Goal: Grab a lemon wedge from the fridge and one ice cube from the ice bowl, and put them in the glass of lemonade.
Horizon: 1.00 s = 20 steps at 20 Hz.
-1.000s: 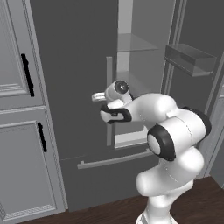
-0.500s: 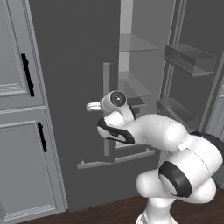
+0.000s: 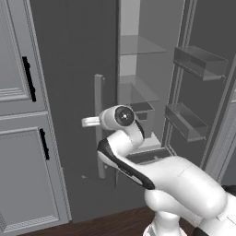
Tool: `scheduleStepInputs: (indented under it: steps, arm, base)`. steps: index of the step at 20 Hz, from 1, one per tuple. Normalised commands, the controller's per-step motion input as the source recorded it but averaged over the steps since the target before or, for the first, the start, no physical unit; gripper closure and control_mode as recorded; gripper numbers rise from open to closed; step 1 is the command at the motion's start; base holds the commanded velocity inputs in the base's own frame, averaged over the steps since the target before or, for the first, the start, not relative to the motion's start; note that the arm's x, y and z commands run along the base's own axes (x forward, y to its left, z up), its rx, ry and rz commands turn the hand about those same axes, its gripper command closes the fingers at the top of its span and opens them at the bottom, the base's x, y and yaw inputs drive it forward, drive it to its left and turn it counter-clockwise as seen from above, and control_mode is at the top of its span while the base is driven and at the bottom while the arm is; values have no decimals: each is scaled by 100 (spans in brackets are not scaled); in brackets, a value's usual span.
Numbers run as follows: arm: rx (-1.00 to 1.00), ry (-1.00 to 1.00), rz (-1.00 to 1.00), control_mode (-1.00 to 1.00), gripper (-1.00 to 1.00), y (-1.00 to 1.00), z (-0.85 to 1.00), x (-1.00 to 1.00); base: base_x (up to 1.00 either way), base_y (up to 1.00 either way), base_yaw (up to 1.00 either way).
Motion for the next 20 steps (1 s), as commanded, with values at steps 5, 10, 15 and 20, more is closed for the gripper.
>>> scheduleStepInputs:
  steps: [5,10,15,20]
  arm:
    - [0,0,8,-100,100,18,95,-100]
    - [2,-3,0,-100,100,-32,100,-87]
    - [15,0,-14,-100,100,-89,70,-9]
    - [38,2,-16,-100,100,-100,17,6]
  base:
    - [0,0,0]
    - [0,0,0]
    - [0,0,0]
    - [0,0,0]
